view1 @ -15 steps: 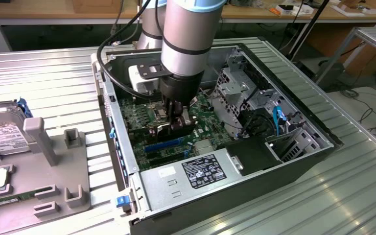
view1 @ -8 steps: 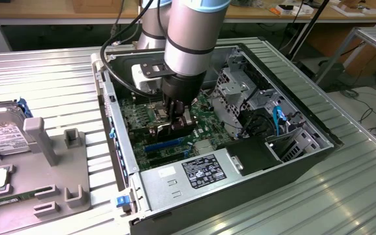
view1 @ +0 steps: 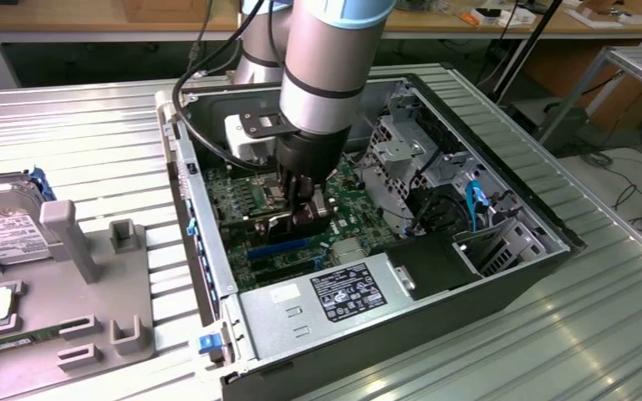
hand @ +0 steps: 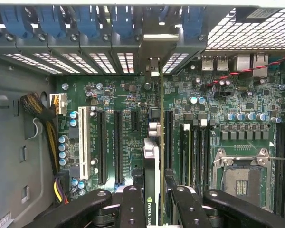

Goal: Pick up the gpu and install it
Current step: 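Insert the gpu into the slot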

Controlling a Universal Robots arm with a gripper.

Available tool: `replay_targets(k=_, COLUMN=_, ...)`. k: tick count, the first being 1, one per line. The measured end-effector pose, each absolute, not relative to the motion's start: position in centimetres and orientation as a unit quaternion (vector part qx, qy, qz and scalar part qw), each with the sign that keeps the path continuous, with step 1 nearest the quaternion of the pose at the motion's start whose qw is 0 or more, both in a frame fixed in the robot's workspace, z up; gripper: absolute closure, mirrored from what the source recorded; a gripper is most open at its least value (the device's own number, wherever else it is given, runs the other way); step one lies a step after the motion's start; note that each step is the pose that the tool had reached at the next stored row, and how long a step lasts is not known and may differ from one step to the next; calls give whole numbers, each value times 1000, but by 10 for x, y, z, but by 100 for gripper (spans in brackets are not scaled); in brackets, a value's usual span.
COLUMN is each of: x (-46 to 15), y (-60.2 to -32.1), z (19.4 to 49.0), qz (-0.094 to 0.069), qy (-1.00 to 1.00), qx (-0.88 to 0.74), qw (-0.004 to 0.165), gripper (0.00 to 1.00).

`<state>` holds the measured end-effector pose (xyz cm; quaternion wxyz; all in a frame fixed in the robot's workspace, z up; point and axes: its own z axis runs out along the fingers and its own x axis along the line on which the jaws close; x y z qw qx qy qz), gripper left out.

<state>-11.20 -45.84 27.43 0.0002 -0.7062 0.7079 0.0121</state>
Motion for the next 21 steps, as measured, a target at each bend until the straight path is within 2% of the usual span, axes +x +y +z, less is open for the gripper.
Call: replay_targets(k=21, x=-112, y=-458, z=273, qz=13, qy=708, qx=-706, qw=-1, gripper=73)
